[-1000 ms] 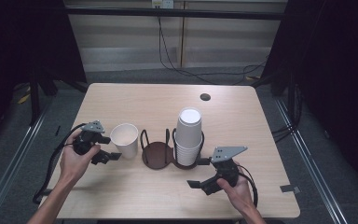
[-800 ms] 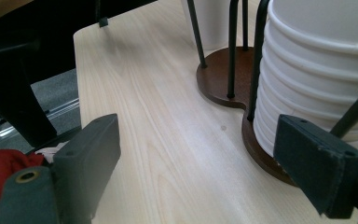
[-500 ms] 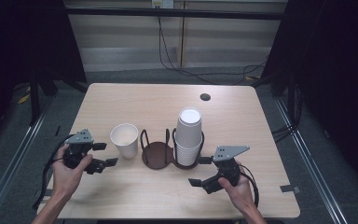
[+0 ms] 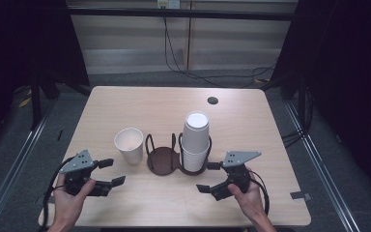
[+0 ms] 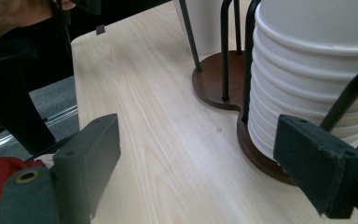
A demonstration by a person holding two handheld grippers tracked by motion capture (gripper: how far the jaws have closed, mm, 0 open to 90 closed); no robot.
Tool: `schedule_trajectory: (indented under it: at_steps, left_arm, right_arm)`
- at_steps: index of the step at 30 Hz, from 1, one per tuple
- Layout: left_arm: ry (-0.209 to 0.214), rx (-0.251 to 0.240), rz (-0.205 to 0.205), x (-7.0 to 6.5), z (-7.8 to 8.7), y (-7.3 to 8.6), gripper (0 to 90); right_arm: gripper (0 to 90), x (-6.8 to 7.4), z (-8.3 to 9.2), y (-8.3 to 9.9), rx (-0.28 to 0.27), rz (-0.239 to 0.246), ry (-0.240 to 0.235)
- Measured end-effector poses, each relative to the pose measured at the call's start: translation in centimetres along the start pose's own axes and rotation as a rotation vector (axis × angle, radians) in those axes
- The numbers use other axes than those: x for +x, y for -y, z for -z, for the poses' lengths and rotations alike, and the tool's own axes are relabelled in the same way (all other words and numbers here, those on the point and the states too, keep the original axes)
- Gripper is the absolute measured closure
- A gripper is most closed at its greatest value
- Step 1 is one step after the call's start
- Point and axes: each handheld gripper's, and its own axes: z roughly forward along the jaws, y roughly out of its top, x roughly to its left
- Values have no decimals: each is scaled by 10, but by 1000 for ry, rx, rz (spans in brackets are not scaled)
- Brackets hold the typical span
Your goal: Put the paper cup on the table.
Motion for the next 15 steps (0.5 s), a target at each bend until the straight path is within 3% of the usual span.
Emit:
schedule_trajectory:
  at_steps: [3,9,15]
  left_arm:
    - [22,-30,21,-6,-5,1,200]
    - [25,-62,48,-15,-27,1,171]
    - [30,-25,52,-21,-47,7,171]
  right_arm:
    - [150,0,0,0,-1,-3,0]
    - [150,-2,-2,1,11,-10,25]
    - [158,-9,-7,7,24,-69,101]
